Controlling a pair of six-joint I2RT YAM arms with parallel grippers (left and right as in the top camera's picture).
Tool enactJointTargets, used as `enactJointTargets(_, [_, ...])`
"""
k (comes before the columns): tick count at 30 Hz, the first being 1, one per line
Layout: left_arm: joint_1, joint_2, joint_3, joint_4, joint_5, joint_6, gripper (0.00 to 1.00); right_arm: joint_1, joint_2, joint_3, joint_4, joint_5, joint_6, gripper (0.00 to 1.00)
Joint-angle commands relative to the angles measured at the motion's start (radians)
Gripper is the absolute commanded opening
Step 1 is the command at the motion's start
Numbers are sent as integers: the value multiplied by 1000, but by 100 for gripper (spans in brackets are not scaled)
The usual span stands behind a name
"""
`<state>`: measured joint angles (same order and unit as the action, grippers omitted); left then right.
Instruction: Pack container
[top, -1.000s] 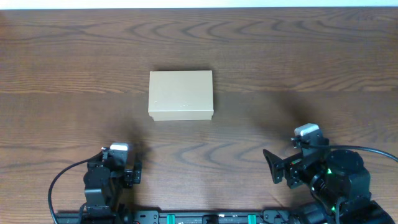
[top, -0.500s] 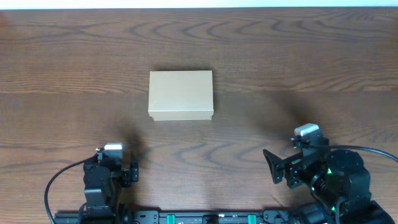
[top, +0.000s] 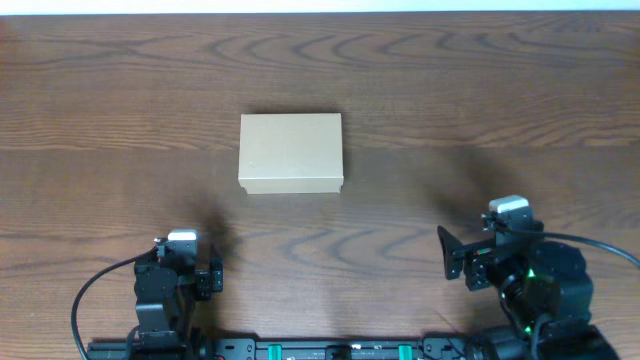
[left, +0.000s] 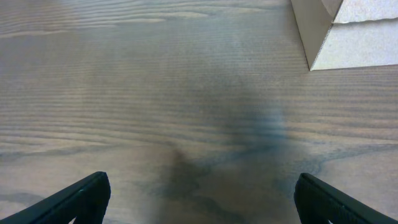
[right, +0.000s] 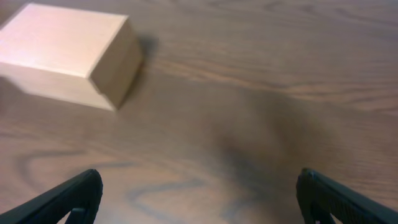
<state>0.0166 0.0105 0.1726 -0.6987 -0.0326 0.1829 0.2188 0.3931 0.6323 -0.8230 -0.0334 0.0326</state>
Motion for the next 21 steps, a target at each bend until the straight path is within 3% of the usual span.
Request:
enactJointTargets(1, [-4, -7, -13, -4, 4, -11, 95, -46, -80, -116, 48, 29, -50, 99])
enactJointTargets(5, [-4, -7, -13, -4, 4, -11, 95, -115, -206, -277, 100, 26, -50, 99])
enactJointTargets(8, [-4, -7, -13, -4, 3, -11, 95, -174, -302, -368, 102, -53, -155, 99])
enactJointTargets(13, [-4, -7, -13, -4, 3, -11, 95, -187, -375, -420, 100, -53, -153, 99])
enactJointTargets(21, [-4, -7, -13, -4, 4, -11, 96, -165, -388, -473, 97, 26, -40, 99])
